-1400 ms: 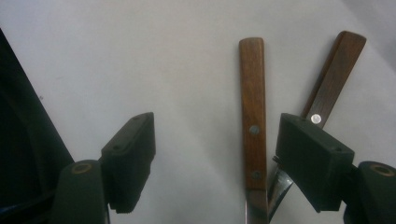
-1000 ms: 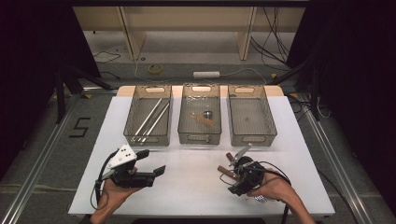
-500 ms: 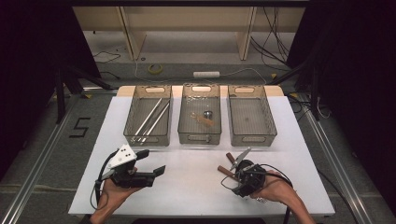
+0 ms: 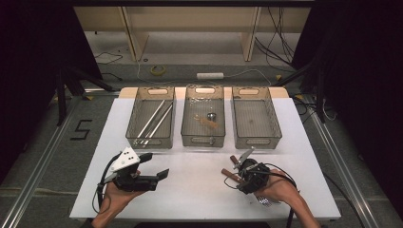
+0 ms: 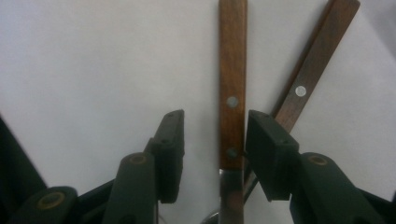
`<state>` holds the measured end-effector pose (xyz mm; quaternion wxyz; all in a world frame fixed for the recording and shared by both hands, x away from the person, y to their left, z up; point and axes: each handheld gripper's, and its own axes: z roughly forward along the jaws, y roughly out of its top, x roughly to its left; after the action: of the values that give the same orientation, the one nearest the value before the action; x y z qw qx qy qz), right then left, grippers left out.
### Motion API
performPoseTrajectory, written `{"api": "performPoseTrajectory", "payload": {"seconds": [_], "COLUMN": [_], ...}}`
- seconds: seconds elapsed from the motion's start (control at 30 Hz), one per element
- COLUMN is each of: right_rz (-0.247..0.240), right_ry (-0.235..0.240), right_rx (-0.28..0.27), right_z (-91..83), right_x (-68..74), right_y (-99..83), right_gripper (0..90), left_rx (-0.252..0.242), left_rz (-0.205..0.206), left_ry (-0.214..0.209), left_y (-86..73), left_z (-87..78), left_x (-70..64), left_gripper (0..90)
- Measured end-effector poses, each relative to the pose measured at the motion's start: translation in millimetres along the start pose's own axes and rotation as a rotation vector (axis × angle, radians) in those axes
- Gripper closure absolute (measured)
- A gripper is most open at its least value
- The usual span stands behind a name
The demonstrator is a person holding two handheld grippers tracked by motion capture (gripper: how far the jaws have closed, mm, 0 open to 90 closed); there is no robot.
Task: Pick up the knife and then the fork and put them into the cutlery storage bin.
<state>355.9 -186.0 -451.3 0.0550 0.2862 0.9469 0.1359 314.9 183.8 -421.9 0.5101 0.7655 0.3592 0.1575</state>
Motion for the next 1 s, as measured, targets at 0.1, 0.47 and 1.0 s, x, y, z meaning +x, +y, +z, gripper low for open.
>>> {"api": "performPoseTrajectory", "payload": {"seconds": [0.1,0.47,1.0], "right_rz": [0.004,-0.013,-0.048], "right_ry": [-0.008,0.006,0.000], "right_rx": [0.014,0.048,0.084], "right_z": [3.0,8.1,8.5], "right_x": [-1.4,-4.0,-2.3], "right_y": [1.1,3.6,8.5], "right_gripper": [62.0,71.7,77.0], "left_rx": [0.000,0.000,0.000], "left_rz": [-0.002,0.000,0.000], "left_ry": [-0.001,-0.001,0.000], "left_y": [0.0,0.0,0.1], "left_z": [0.1,0.2,0.3], "left_x": [-0.1,-0.5,-0.7], "left_gripper": [15.4,15.4,15.4]}}
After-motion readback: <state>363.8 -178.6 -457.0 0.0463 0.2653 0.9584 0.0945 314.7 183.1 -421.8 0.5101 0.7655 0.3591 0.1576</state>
